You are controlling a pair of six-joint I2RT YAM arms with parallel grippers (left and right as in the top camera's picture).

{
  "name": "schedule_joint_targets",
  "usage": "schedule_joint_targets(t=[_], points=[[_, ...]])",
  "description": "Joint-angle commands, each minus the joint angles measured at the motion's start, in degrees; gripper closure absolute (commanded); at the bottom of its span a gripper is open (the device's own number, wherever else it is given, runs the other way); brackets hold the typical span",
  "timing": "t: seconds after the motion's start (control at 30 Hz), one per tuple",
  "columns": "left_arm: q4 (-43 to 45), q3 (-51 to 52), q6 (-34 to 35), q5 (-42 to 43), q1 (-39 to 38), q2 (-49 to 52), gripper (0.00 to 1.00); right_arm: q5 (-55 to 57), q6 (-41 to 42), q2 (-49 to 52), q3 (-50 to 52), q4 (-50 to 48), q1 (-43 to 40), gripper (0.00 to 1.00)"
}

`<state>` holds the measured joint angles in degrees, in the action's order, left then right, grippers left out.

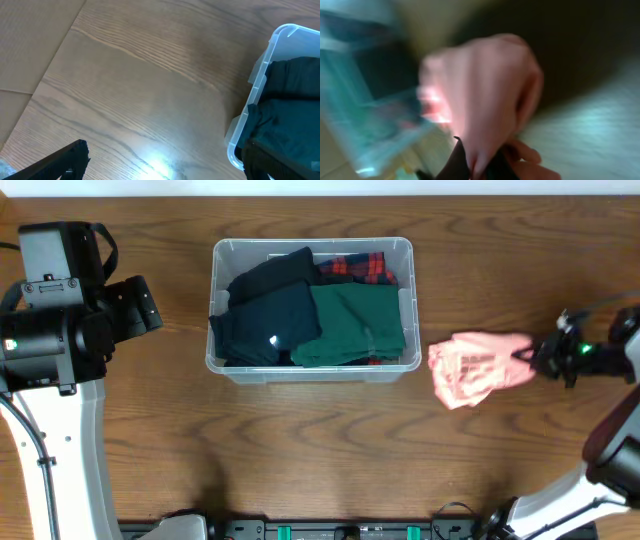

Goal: Pack container
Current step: 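Grasp the pink printed shirt with the right gripper and lift it, then place the pink shirt in the bin's top left and release it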

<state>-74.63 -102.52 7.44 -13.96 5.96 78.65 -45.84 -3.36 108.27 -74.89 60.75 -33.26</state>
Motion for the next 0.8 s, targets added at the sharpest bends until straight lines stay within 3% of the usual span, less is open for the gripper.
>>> schedule_joint_targets(t=[0.0,0.13,0.33,0.57,0.77], points=[[-0.2,-0.4,-0.3,-0.9,0.2,0.0,0.02,-21.4,5.1,-10.1,-5.3,-4.7,0.3,0.99],[-0.2,-0.4,-0.3,-0.9,0.2,0.0,0.02,-29.4,21.5,-17.2,-6.0,-22.5,2.6,0.99],[-0.2,-0.3,-0.3,-0.9,0.2,0.0,0.02,-26.6,42.0,-21.4,-6.0,-49.9,14.1,0.99],[-0.2,-0.4,-0.3,-0.9,0.2,0.0,0.02,-2.8,44.4,-17.9,-5.9,-63.2,37.2,0.99],[-0.2,-0.4,-0.3,-0.9,0.2,0.0,0.02,7.1,45.4,-7.8,-5.9,-79.0,54.0,0.99]])
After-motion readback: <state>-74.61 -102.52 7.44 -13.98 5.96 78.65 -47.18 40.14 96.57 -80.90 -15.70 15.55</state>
